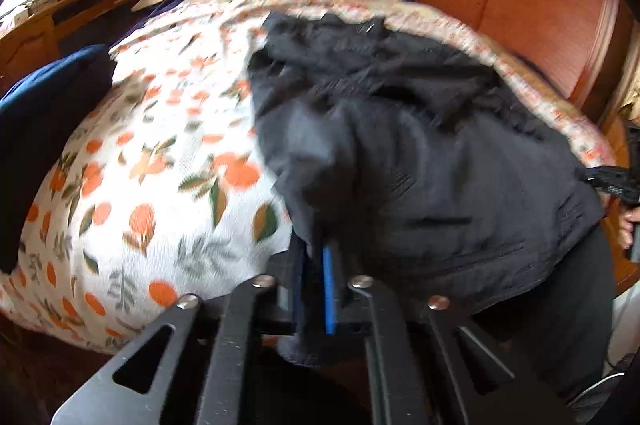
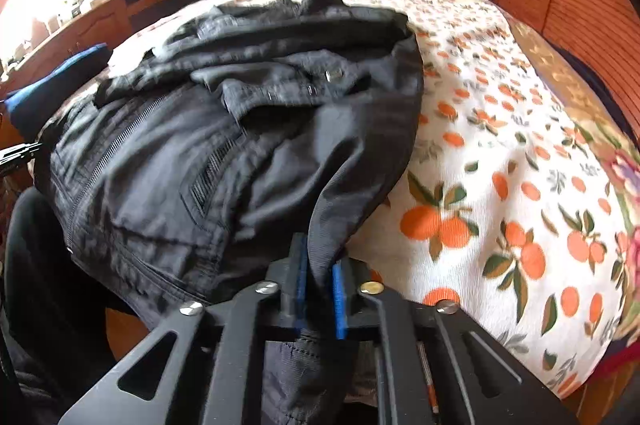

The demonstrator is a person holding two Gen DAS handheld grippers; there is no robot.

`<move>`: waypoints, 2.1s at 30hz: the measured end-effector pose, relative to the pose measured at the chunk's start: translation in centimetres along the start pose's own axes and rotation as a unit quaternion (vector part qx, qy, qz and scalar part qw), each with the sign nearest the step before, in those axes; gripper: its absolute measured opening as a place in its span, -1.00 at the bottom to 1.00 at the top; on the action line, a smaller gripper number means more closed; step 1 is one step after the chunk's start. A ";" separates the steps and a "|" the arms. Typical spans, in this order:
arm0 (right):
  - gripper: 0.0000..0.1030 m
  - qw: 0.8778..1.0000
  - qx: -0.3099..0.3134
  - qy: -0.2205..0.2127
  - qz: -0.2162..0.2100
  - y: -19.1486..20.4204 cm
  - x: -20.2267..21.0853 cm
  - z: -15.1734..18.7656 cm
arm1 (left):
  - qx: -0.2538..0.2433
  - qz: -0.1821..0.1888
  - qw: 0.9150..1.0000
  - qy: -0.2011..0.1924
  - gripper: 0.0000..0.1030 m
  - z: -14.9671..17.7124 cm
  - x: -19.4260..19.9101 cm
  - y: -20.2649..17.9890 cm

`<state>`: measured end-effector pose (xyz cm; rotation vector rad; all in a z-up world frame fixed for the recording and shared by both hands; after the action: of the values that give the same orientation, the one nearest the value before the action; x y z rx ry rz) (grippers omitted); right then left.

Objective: Fold large clothes

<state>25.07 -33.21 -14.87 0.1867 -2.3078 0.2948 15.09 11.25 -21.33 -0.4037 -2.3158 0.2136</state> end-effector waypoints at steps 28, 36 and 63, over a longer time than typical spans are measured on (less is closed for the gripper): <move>-0.92 0.961 0.020 -0.275 0.010 -3.1 28.4 -11.3 | -0.149 -0.008 0.964 -0.220 -0.88 -18.6 20.6 -11.6; -0.92 0.981 0.029 -0.187 0.032 -3.0 16.5 -11.8 | -0.114 -0.053 0.978 -0.166 -0.98 -20.6 10.6 -5.5; 0.10 0.991 -0.008 -0.042 0.123 -3.8 -8.8 -19.0 | -0.089 0.016 0.987 -0.132 -0.14 -19.1 -4.9 -2.5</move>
<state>45.19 -31.40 -8.08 -0.0975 -2.4174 0.4001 31.43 7.79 -10.62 -0.5298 -2.6012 0.0781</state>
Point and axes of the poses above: each gripper's, at about its wrist camera, not at the fingertips, and x roughly against the way its jaws point, y to its left, z to its underside, the point moved 6 cm from there along -x, roughly the way its jaws point, and after that the axes turned 12 degrees about z, right-handed, at the moved point
